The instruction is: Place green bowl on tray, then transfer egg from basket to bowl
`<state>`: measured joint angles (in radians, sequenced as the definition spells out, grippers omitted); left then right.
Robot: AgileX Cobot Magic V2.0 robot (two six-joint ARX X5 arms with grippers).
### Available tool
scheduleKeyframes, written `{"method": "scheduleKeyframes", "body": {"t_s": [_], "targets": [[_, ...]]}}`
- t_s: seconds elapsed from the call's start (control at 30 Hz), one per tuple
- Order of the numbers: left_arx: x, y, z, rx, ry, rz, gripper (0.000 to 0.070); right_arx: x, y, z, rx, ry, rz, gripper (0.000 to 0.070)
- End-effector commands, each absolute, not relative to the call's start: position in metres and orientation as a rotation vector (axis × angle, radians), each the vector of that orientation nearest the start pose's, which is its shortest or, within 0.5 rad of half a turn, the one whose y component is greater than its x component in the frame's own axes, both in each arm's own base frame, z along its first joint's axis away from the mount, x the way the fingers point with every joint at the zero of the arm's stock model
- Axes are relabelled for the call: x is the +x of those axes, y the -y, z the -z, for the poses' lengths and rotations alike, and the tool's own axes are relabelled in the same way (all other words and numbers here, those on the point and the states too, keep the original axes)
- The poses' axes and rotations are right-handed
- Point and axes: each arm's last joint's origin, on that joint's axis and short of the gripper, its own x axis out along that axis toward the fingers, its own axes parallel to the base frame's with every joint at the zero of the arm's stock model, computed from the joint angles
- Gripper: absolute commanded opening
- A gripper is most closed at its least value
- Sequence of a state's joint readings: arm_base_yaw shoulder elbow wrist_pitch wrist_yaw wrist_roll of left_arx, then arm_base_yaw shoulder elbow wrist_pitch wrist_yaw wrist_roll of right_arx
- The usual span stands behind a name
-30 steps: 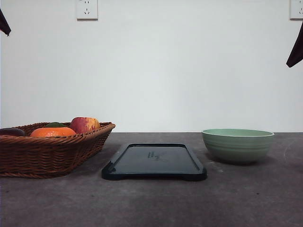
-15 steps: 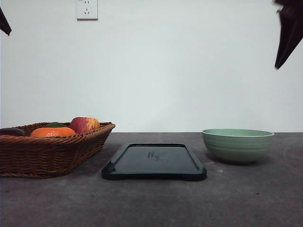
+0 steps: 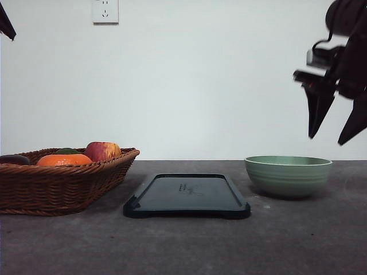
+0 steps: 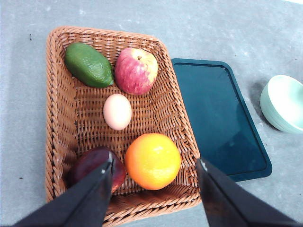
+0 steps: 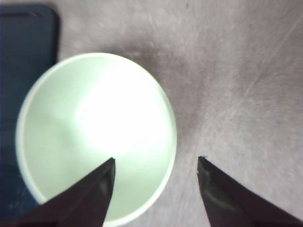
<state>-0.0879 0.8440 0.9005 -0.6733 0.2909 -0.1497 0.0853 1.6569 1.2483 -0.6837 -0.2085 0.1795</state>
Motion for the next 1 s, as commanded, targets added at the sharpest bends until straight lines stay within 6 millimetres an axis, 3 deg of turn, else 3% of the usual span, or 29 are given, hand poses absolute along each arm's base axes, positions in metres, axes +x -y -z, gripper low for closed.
{"method": "scheduleKeyframes", "body": {"t_s": [0.0,0.17,0.33,0.4,0.67,0.97], "targets": [[0.164,0.023,-0.327,-0.197,-0.614,0.328,0.0350,0.343,-0.036,-0.235,0.215,-1.116,-0.173,0.0331],[0.164,0.023,-0.327,-0.197,-0.614,0.328,0.0350,0.353,-0.037,-0.213,0.217,-1.165,-0.166,0.0319],[0.164,0.023,-0.327,-0.197,-0.615,0.328,0.0350,0.356,-0.037,-0.206,0.218,-1.178,-0.164,0.0022],[0.164,0.023,-0.327,-0.197,-0.615,0.328,0.0350,0.356,-0.037,-0.210,0.220,-1.169,-0.164,0.0000],[0.163,0.023,-0.327,-0.197,-0.616,0.328,0.0350,0.355,-0.041,-0.259,0.213,-1.169,-0.181,0.0000],[0.164,0.023,-0.327,-0.197,-0.616,0.328,0.0350,0.356,-0.078,-0.326,0.149,-1.061,-0.321,0.0000]]}}
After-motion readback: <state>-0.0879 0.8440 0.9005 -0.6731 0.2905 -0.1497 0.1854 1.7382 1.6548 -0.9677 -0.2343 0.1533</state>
